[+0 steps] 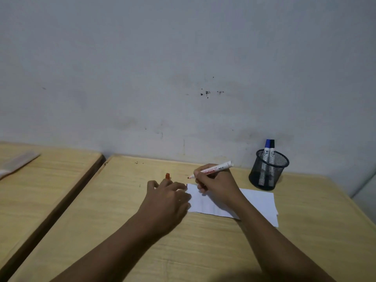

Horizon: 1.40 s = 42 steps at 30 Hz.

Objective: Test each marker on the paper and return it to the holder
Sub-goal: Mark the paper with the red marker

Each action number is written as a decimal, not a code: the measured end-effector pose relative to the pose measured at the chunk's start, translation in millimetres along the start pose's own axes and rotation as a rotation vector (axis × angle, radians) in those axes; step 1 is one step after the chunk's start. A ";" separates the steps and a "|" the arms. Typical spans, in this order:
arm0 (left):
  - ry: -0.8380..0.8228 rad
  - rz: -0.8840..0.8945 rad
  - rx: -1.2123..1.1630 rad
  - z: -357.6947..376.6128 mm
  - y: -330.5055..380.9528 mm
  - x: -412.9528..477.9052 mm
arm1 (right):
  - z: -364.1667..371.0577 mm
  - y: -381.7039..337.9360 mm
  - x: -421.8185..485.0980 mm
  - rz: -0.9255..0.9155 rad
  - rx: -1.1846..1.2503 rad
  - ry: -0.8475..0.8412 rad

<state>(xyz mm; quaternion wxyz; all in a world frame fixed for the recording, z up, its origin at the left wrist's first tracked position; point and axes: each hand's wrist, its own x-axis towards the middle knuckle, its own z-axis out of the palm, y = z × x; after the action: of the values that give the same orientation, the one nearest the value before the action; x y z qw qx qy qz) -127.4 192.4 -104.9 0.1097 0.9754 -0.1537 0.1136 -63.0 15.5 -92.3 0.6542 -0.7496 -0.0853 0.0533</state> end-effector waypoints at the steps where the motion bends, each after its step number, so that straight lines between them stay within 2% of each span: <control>1: -0.001 0.008 -0.008 3.0 -1.4 -1.2 | 0.9 2.6 3.8 0.012 -0.014 -0.014; 7: 0.012 0.033 0.025 18.7 -11.9 -0.9 | 6.7 24.3 17.1 0.014 -0.216 0.016; 13: -0.041 0.015 -0.023 24.6 -16.7 -4.1 | 6.0 34.8 19.1 -0.032 -0.267 0.047; 33: -0.044 0.004 -0.036 24.7 -15.4 -4.2 | 10.6 36.9 19.2 -0.010 -0.330 0.050; 42: -0.028 0.004 -0.034 25.8 -15.5 -4.2 | 5.8 28.5 17.4 -0.041 -0.334 -0.060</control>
<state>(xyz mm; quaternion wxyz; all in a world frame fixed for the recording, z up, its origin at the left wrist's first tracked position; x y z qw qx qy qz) -121.4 201.6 -133.3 0.1237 0.9746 -0.1592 0.0976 -45.4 20.9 -120.8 0.5186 -0.8441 -0.1277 0.0473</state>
